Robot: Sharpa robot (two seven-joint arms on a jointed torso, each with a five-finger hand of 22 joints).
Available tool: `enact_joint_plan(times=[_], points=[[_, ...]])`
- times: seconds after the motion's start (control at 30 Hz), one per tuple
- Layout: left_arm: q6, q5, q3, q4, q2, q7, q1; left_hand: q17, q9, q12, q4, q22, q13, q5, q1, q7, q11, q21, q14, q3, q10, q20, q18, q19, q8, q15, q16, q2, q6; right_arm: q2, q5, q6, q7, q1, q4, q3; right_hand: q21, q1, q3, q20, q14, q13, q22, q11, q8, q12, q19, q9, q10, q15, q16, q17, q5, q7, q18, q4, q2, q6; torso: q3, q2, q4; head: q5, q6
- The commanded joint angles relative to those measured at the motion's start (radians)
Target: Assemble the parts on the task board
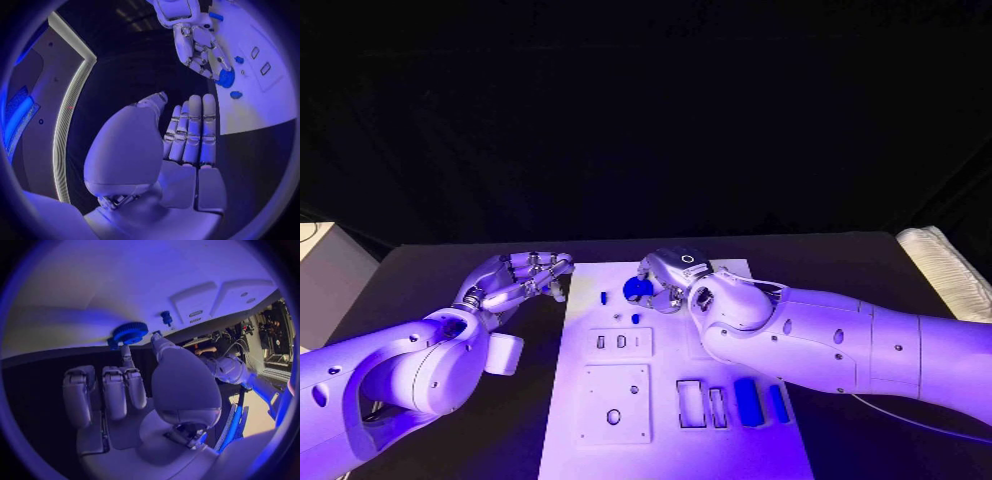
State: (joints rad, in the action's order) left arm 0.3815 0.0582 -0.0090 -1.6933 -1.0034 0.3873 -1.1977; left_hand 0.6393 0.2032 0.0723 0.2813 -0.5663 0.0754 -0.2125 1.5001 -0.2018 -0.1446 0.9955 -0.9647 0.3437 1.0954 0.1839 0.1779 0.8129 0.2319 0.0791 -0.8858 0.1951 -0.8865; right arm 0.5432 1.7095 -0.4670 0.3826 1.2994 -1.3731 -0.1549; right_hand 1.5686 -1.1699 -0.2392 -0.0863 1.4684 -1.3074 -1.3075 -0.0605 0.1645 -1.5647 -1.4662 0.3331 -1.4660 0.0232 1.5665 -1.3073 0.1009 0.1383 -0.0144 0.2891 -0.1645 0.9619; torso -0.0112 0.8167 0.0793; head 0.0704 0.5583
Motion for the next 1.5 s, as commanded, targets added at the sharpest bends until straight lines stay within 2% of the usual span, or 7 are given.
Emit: enact_joint_plan(times=[0.03,0.3,0.43,0.6,0.8,1.03,1.5], points=[[-0.014,-0.001,0.001,-0.001,0.001,0.004,-0.001,-0.001,0.002,-0.005,0.001,-0.001,0.001,0.006,0.000,-0.003,-0.002,0.007,0.006,0.006,-0.005,-0.003,0.005,-0.007,-0.004,0.002,-0.004,0.005,0.006,0.006,-0.018,-0.011,-0.007,-0.004,-0.001,-0.003,0.002,0.004,-0.009,-0.003,0.102,-0.263,-0.263,-0.001,-0.006,-0.006,-0.105,0.000,-0.105,-0.007,0.004,-0.263,0.000,0.003,0.014,0.000,0.001,-0.002,-0.0003,0.001,-0.0002,0.000,0.000],[-0.013,0.000,0.001,0.002,0.000,0.004,-0.001,-0.002,0.002,-0.005,0.002,-0.002,0.000,0.007,-0.001,-0.004,-0.002,0.008,0.006,0.006,-0.006,-0.002,0.005,-0.008,-0.005,0.002,-0.004,0.005,0.008,0.048,-0.073,-0.187,-0.091,-0.003,-0.042,0.002,0.002,-0.019,-0.026,-0.005,0.102,-0.263,-0.263,-0.003,-0.007,-0.006,-0.105,-0.002,-0.105,-0.009,0.004,-0.263,0.000,0.004,0.014,-0.009,-0.006,-0.001,-0.0012,-0.002,-0.0035,0.001,-0.003],[-0.013,0.000,0.001,0.006,0.000,0.005,-0.001,-0.002,0.002,-0.005,0.002,-0.002,0.000,0.007,-0.001,-0.004,-0.002,0.008,0.006,0.006,-0.006,-0.002,0.005,-0.008,-0.005,0.002,-0.004,0.005,0.008,0.096,-0.306,-0.231,-0.256,0.018,-0.077,0.008,0.002,-0.050,-0.041,-0.010,0.099,-0.256,-0.263,-0.009,-0.014,0.002,-0.105,-0.006,-0.098,-0.014,-0.001,-0.249,-0.001,0.012,0.014,-0.015,-0.014,-0.009,-0.0013,-0.005,-0.0083,0.005,-0.007],[-0.012,0.000,0.000,0.014,0.001,0.006,-0.001,-0.002,0.002,-0.005,0.002,-0.002,0.000,0.007,-0.001,-0.004,-0.002,0.008,0.006,0.006,-0.006,-0.002,0.005,-0.008,-0.005,0.002,-0.004,0.005,0.008,0.183,-0.509,-0.183,-0.351,0.048,-0.130,0.012,0.002,-0.085,-0.046,-0.015,0.101,-0.255,-0.263,-0.013,-0.018,0.004,-0.105,-0.009,-0.096,-0.020,0.002,-0.256,-0.004,0.017,0.014,-0.034,-0.026,-0.012,-0.0018,-0.014,-0.0169,0.009,-0.005],[-0.015,0.000,0.000,0.020,0.007,0.006,-0.001,-0.002,0.002,-0.005,0.001,-0.002,0.001,0.006,-0.001,-0.004,-0.002,0.009,0.007,0.006,-0.007,-0.002,0.005,-0.010,-0.005,0.002,-0.005,0.005,0.008,0.330,-0.590,-0.036,-0.381,0.071,-0.192,0.014,0.002,-0.142,-0.043,-0.018,0.102,-0.255,-0.263,-0.015,-0.018,0.004,-0.105,-0.011,-0.096,-0.022,0.004,-0.263,-0.004,0.018,0.014,-0.066,-0.037,-0.007,-0.0029,-0.020,-0.0267,0.013,-0.006],[-0.020,0.000,0.000,0.026,0.015,0.007,0.000,-0.002,0.002,-0.005,0.001,-0.002,0.001,0.006,0.000,-0.004,-0.002,0.010,0.007,0.007,-0.007,-0.002,0.005,-0.010,-0.005,0.002,-0.005,0.005,0.008,0.436,-0.609,0.111,-0.437,0.075,-0.197,0.011,0.002,-0.212,-0.046,-0.012,0.102,-0.251,-0.263,-0.014,-0.018,0.010,-0.105,-0.014,-0.091,-0.014,0.004,-0.263,-0.004,0.016,0.014,-0.104,-0.048,0.001,-0.0090,-0.023,-0.0375,0.020,-0.003],[-0.025,0.003,-0.001,0.034,0.023,0.007,0.000,-0.002,0.002,-0.005,0.000,-0.002,0.001,0.006,0.000,-0.004,-0.002,0.010,0.007,0.007,-0.007,-0.002,0.005,-0.010,-0.005,0.002,-0.005,0.006,0.008,0.469,-0.534,0.071,-0.428,0.049,-0.093,0.003,0.002,-0.239,-0.042,-0.013,0.102,-0.244,-0.263,-0.014,-0.027,0.017,-0.105,-0.020,-0.085,-0.019,0.004,-0.263,-0.004,0.019,0.014,-0.122,-0.061,-0.012,-0.0075,-0.021,-0.0342,0.029,0.001]])
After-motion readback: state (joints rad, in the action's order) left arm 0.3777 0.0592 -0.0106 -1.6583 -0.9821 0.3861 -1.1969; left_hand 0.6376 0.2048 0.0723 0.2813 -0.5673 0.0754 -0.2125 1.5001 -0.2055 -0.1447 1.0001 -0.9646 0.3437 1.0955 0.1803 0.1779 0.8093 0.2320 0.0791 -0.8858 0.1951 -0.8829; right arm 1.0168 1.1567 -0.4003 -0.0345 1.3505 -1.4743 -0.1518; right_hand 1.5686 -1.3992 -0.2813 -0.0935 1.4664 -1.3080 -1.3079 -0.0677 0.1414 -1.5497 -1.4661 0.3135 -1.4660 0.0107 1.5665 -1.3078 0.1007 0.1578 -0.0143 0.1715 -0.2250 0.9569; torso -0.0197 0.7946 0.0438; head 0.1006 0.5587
